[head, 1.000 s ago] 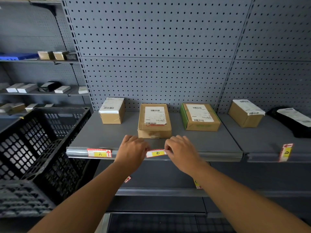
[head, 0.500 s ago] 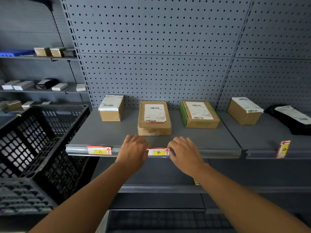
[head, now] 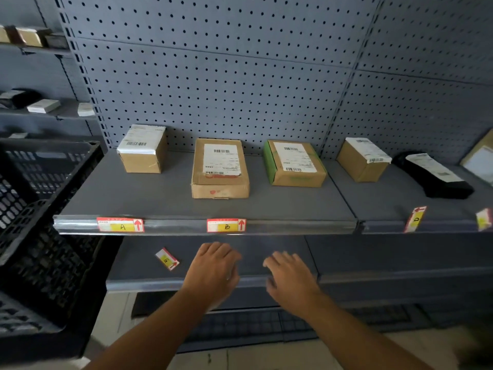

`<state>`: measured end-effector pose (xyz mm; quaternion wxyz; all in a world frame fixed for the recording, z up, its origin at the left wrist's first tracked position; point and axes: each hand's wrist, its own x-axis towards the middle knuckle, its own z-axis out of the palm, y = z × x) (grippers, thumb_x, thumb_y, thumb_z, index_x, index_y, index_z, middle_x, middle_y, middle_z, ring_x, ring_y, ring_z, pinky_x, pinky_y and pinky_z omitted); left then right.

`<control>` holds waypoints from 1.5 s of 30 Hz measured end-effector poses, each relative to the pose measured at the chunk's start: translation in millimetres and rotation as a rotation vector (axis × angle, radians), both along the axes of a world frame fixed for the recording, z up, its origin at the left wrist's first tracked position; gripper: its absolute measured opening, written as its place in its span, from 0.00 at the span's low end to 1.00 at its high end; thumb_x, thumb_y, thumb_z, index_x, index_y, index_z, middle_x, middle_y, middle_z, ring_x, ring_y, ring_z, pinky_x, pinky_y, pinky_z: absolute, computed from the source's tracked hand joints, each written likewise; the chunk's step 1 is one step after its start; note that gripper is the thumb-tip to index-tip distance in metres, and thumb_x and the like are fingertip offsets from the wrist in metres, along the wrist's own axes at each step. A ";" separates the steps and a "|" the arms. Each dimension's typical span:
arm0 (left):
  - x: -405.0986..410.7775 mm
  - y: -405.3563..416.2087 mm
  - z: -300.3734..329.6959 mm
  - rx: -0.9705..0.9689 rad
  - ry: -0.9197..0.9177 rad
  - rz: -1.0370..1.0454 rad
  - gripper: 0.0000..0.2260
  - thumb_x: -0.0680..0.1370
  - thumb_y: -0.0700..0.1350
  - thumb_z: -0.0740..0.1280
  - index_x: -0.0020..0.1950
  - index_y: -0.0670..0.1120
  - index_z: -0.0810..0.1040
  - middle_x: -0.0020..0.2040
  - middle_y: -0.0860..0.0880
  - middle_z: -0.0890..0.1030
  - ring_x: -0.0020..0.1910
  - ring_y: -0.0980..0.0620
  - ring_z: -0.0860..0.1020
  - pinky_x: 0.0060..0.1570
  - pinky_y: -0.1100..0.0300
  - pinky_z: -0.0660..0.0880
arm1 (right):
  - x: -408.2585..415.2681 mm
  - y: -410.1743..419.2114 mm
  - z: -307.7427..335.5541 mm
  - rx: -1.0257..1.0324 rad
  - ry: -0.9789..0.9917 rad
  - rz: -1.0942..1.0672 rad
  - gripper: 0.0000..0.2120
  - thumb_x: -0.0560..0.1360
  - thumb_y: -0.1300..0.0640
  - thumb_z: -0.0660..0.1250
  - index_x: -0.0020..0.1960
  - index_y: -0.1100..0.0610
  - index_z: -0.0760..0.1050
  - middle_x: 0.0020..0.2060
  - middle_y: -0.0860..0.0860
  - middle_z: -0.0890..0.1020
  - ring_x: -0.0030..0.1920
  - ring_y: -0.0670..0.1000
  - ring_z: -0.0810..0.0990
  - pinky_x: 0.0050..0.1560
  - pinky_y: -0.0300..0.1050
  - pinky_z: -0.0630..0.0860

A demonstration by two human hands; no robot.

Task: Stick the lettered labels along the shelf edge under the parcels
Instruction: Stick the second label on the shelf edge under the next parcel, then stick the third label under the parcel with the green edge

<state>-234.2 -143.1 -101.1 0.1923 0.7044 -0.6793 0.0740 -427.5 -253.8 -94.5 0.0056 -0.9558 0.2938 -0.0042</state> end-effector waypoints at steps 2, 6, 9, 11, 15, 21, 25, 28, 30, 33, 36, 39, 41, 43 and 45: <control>-11.8 -3.9 -9.0 0.045 0.021 0.012 0.13 0.75 0.55 0.61 0.53 0.54 0.80 0.48 0.55 0.81 0.47 0.53 0.78 0.51 0.54 0.77 | -19.5 -3.8 -8.7 0.053 0.031 -0.075 0.16 0.80 0.51 0.61 0.66 0.54 0.72 0.65 0.52 0.75 0.66 0.55 0.72 0.67 0.50 0.66; -29.8 -20.6 -17.9 0.093 -0.001 0.036 0.10 0.72 0.54 0.70 0.52 0.55 0.81 0.47 0.55 0.82 0.46 0.54 0.80 0.50 0.56 0.77 | -56.7 -26.2 -16.7 0.082 0.059 -0.182 0.19 0.80 0.50 0.60 0.69 0.52 0.70 0.64 0.50 0.74 0.65 0.53 0.72 0.67 0.49 0.66; -52.9 -39.0 -17.8 0.120 0.005 0.087 0.10 0.71 0.54 0.74 0.51 0.55 0.82 0.47 0.55 0.83 0.46 0.53 0.81 0.49 0.55 0.78 | -85.8 -51.9 -19.4 0.113 0.041 -0.212 0.17 0.80 0.50 0.62 0.67 0.51 0.71 0.63 0.50 0.75 0.64 0.52 0.73 0.66 0.48 0.67; -73.2 -51.7 -17.1 0.143 0.002 0.123 0.11 0.70 0.54 0.76 0.50 0.55 0.83 0.47 0.55 0.84 0.46 0.53 0.81 0.49 0.54 0.78 | -104.4 -67.8 -19.1 0.134 0.027 -0.214 0.17 0.80 0.50 0.62 0.67 0.51 0.70 0.63 0.49 0.75 0.64 0.51 0.73 0.66 0.47 0.67; -105.7 -80.5 -19.0 0.184 -0.011 0.137 0.11 0.75 0.55 0.68 0.55 0.55 0.82 0.52 0.55 0.83 0.52 0.53 0.81 0.55 0.53 0.75 | -131.0 -97.1 -18.7 0.163 -0.021 -0.194 0.17 0.80 0.52 0.62 0.68 0.52 0.70 0.63 0.50 0.75 0.63 0.51 0.73 0.65 0.46 0.68; -127.4 -108.2 -23.8 0.236 0.002 0.119 0.13 0.77 0.56 0.63 0.59 0.57 0.79 0.58 0.56 0.81 0.59 0.53 0.77 0.63 0.53 0.70 | -144.0 -116.7 -26.9 0.200 -0.056 -0.157 0.17 0.81 0.51 0.60 0.68 0.53 0.70 0.63 0.51 0.75 0.63 0.52 0.73 0.65 0.47 0.68; -126.9 -117.7 -41.1 0.230 0.057 0.147 0.10 0.75 0.55 0.64 0.53 0.56 0.81 0.52 0.57 0.83 0.54 0.54 0.80 0.58 0.54 0.75 | -134.1 -120.4 -47.4 0.265 -0.067 -0.181 0.17 0.81 0.48 0.61 0.68 0.51 0.70 0.63 0.49 0.76 0.61 0.50 0.74 0.62 0.44 0.69; -117.1 -137.0 -79.6 0.217 0.064 0.147 0.11 0.72 0.54 0.61 0.46 0.56 0.82 0.45 0.57 0.83 0.45 0.55 0.81 0.49 0.56 0.77 | -106.6 -130.7 -77.2 0.287 -0.092 -0.223 0.17 0.81 0.45 0.61 0.67 0.51 0.71 0.61 0.49 0.77 0.60 0.49 0.74 0.60 0.43 0.70; -105.1 -155.0 -116.7 0.199 0.001 0.144 0.14 0.72 0.54 0.58 0.44 0.54 0.83 0.43 0.55 0.83 0.42 0.53 0.81 0.47 0.54 0.79 | -82.4 -141.9 -107.0 0.269 -0.119 -0.261 0.18 0.80 0.42 0.62 0.64 0.52 0.73 0.59 0.50 0.79 0.59 0.50 0.76 0.59 0.44 0.73; -92.4 -173.5 -158.7 0.208 -0.040 0.163 0.15 0.75 0.52 0.57 0.44 0.52 0.84 0.42 0.52 0.84 0.42 0.50 0.82 0.46 0.52 0.79 | -54.0 -155.7 -152.3 0.234 -0.120 -0.332 0.22 0.78 0.37 0.63 0.61 0.53 0.75 0.56 0.52 0.81 0.57 0.52 0.78 0.58 0.46 0.75; -90.2 -175.8 -176.4 0.263 -0.006 0.182 0.15 0.77 0.52 0.57 0.46 0.52 0.84 0.44 0.52 0.84 0.43 0.51 0.82 0.48 0.52 0.79 | -37.6 -159.0 -178.0 0.248 -0.066 -0.422 0.32 0.76 0.32 0.64 0.67 0.56 0.71 0.62 0.55 0.77 0.63 0.55 0.75 0.63 0.50 0.74; -87.7 -173.6 -177.4 0.313 -0.011 0.143 0.03 0.73 0.48 0.71 0.44 0.51 0.84 0.42 0.51 0.84 0.40 0.51 0.82 0.43 0.52 0.81 | -23.7 -161.2 -190.3 0.284 -0.055 -0.500 0.34 0.74 0.34 0.68 0.69 0.56 0.68 0.65 0.56 0.76 0.64 0.56 0.75 0.65 0.51 0.74; -85.2 -172.9 -178.1 0.319 -0.017 0.138 0.04 0.71 0.46 0.76 0.45 0.51 0.84 0.43 0.51 0.84 0.42 0.51 0.82 0.44 0.52 0.81 | -15.2 -162.8 -192.8 0.363 -0.094 -0.555 0.29 0.74 0.39 0.72 0.66 0.55 0.70 0.61 0.55 0.78 0.60 0.55 0.77 0.60 0.50 0.77; -83.1 -174.1 -178.6 0.300 0.014 0.138 0.07 0.78 0.48 0.68 0.53 0.51 0.83 0.51 0.50 0.83 0.51 0.50 0.81 0.55 0.50 0.77 | -9.0 -165.0 -194.2 0.454 -0.105 -0.602 0.25 0.73 0.42 0.74 0.63 0.55 0.72 0.57 0.53 0.80 0.57 0.54 0.79 0.57 0.49 0.79; -81.6 -175.7 -177.2 0.322 0.034 0.150 0.14 0.83 0.50 0.57 0.63 0.52 0.79 0.60 0.51 0.80 0.60 0.50 0.77 0.65 0.52 0.69 | -4.8 -166.9 -194.9 0.520 -0.081 -0.636 0.23 0.73 0.43 0.75 0.61 0.55 0.74 0.55 0.53 0.82 0.56 0.53 0.81 0.56 0.49 0.80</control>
